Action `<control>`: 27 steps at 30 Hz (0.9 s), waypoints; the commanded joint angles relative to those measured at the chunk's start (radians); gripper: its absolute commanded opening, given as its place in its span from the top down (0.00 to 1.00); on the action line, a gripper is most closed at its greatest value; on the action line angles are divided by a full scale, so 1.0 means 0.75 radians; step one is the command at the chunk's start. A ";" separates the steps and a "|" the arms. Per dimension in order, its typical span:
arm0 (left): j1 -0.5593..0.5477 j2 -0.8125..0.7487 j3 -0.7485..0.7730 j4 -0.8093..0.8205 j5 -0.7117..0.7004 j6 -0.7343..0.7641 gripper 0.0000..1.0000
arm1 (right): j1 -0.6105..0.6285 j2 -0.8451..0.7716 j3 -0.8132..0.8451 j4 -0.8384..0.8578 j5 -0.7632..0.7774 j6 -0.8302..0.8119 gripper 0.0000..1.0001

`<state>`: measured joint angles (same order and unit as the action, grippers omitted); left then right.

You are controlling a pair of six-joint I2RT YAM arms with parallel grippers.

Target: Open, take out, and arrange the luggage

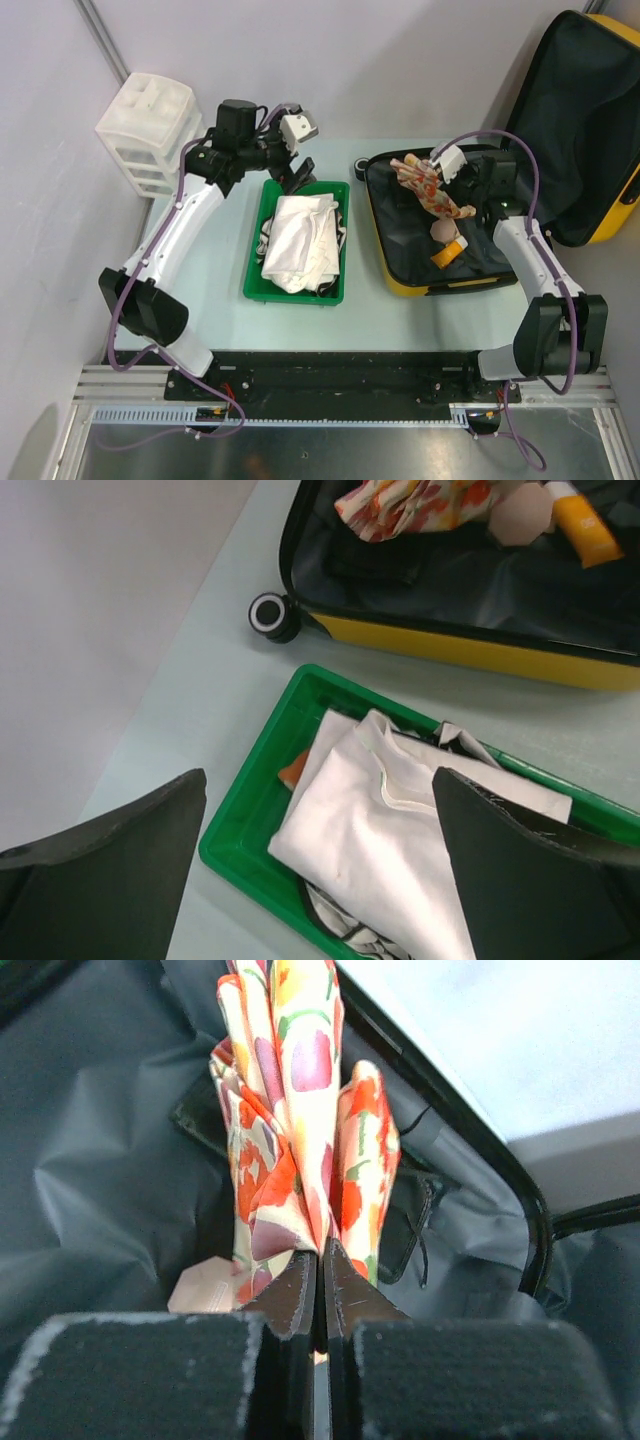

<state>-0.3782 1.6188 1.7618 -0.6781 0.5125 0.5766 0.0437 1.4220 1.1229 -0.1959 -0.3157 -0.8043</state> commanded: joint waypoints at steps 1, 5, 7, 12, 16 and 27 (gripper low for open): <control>0.005 -0.025 -0.011 0.123 0.184 -0.041 0.00 | -0.005 -0.123 0.078 0.063 -0.148 0.066 1.00; 0.003 -0.043 -0.062 0.227 0.294 -0.035 0.00 | -0.003 -0.206 0.090 0.026 -0.252 0.078 1.00; -0.017 -0.088 -0.128 0.292 0.337 -0.024 0.00 | 0.007 -0.237 0.094 0.010 -0.285 0.072 1.00; -0.144 -0.172 -0.259 0.454 0.352 0.139 0.00 | 0.070 -0.357 0.108 -0.045 -0.401 0.036 1.00; -0.240 -0.177 -0.255 0.460 0.299 0.180 0.00 | 0.217 -0.431 0.110 -0.103 -0.414 -0.003 1.00; -0.363 -0.140 -0.295 0.460 0.378 -0.081 0.00 | 0.569 -0.472 0.131 -0.080 -0.268 0.052 1.00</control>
<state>-0.6285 1.5303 1.5646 -0.3607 0.7326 0.6033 0.4110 1.0817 1.1603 -0.3035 -0.5552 -0.7853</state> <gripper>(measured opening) 0.996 0.021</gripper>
